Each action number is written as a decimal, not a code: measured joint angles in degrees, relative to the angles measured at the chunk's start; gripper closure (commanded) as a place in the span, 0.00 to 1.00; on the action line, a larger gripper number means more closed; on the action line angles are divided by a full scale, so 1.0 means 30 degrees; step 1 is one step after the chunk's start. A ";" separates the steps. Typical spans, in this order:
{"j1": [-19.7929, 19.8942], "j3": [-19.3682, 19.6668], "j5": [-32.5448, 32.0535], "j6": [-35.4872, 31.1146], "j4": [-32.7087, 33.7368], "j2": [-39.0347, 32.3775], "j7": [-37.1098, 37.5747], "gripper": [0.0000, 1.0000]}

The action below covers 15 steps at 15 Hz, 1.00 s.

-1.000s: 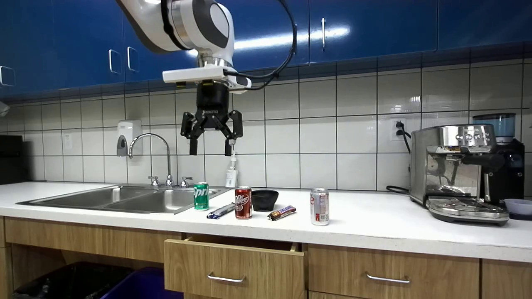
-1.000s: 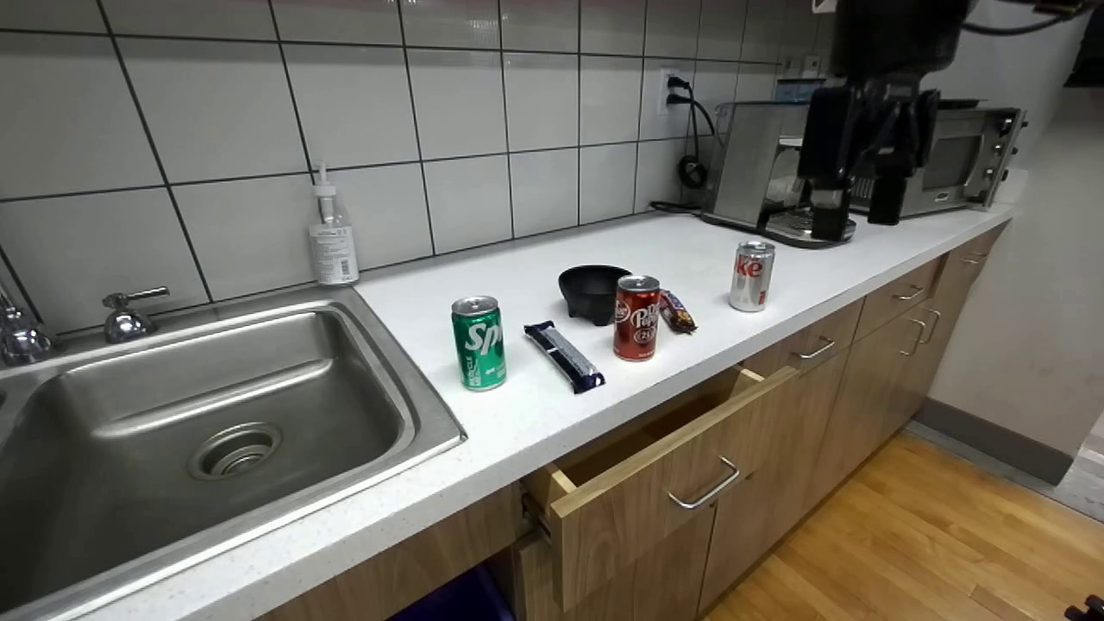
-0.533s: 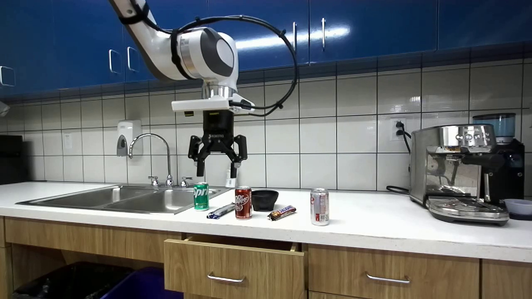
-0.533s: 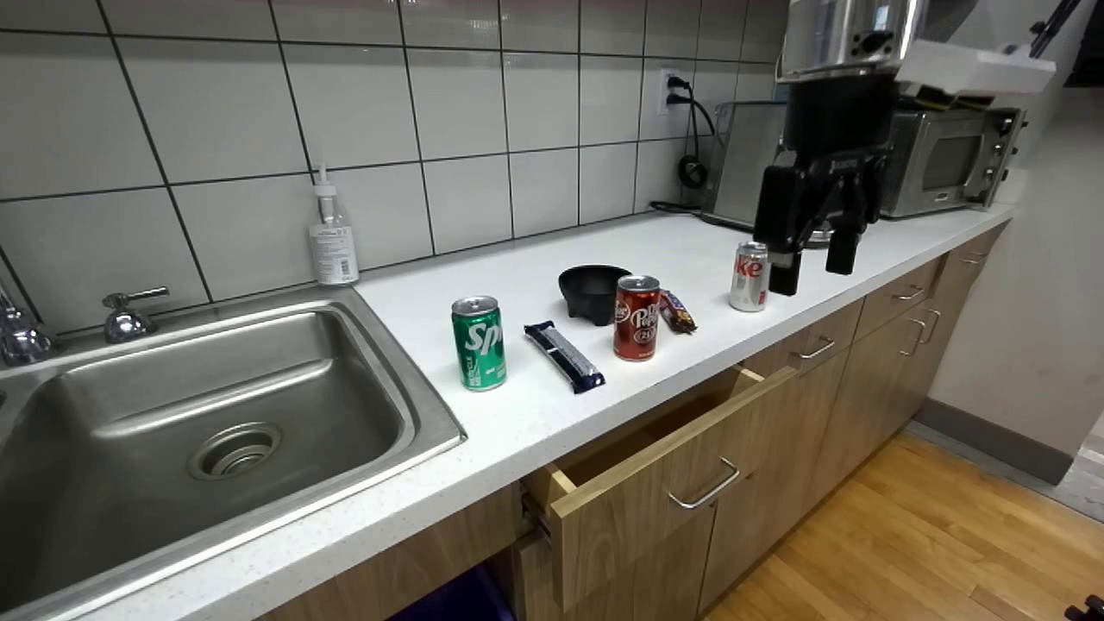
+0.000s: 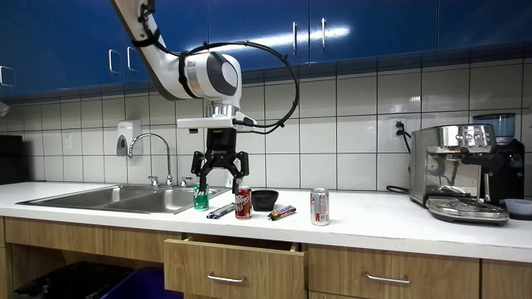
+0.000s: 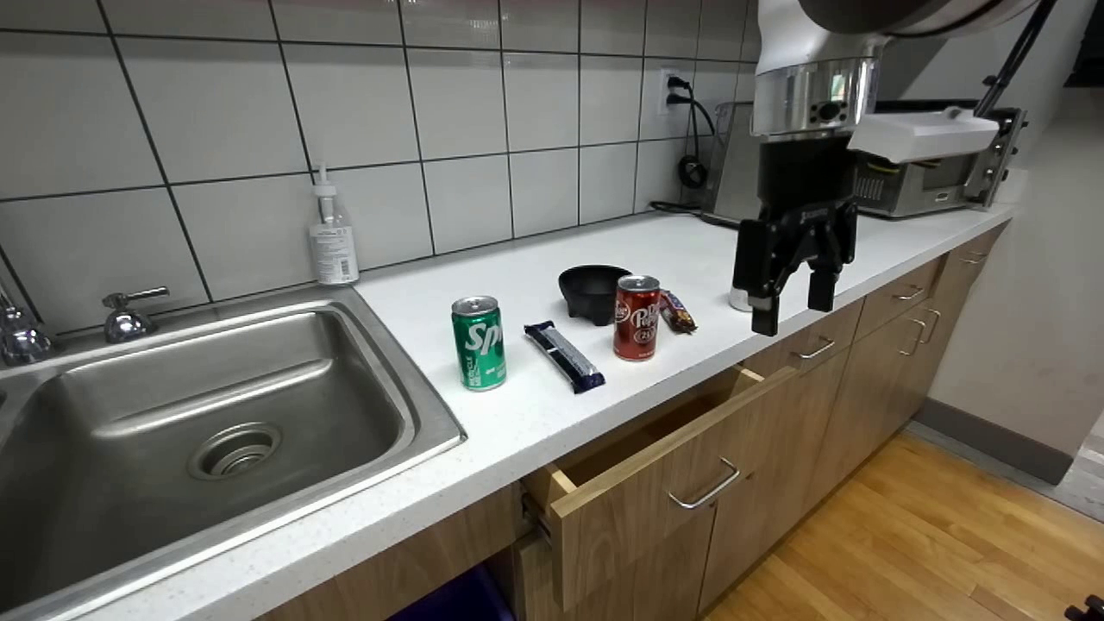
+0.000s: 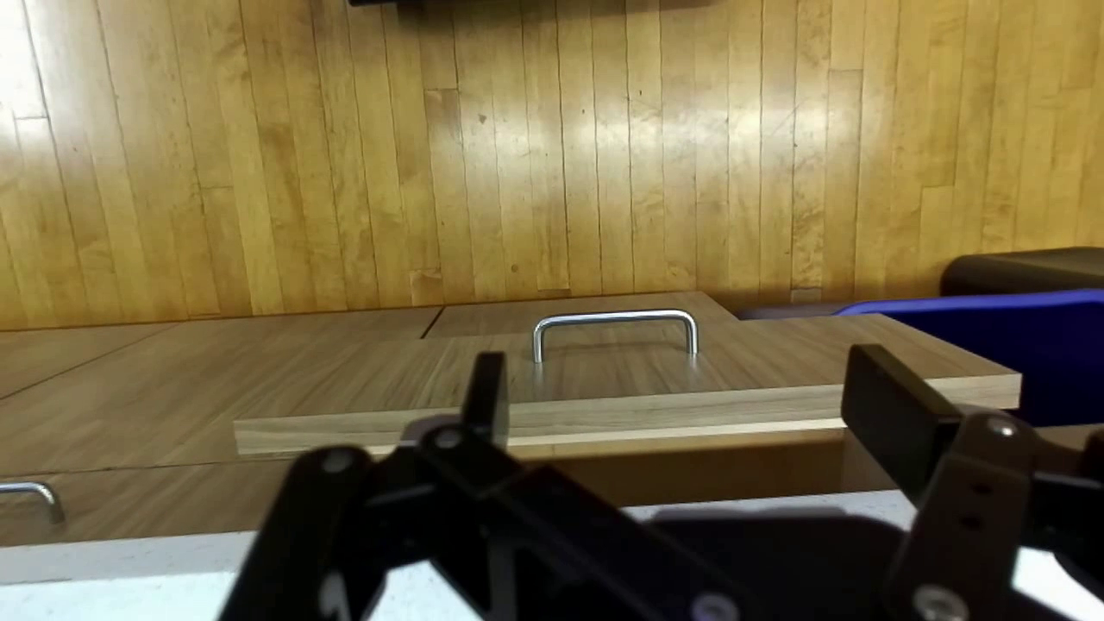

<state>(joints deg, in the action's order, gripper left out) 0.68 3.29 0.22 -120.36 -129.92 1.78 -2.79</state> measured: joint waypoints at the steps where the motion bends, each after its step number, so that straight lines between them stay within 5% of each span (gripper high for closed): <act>1: 0.0000 0.0000 0.0000 0.0000 0.0028 0.0000 0.0000 0.00; 10: 0.0000 -0.0001 -0.0040 -0.0142 0.0031 -0.0163 0.0001 0.00; 15: -0.0028 -0.0141 -0.0098 -0.2416 0.0004 -0.1968 0.0393 0.00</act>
<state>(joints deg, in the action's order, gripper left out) 0.59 2.87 -0.07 -127.61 -129.91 -4.13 -1.61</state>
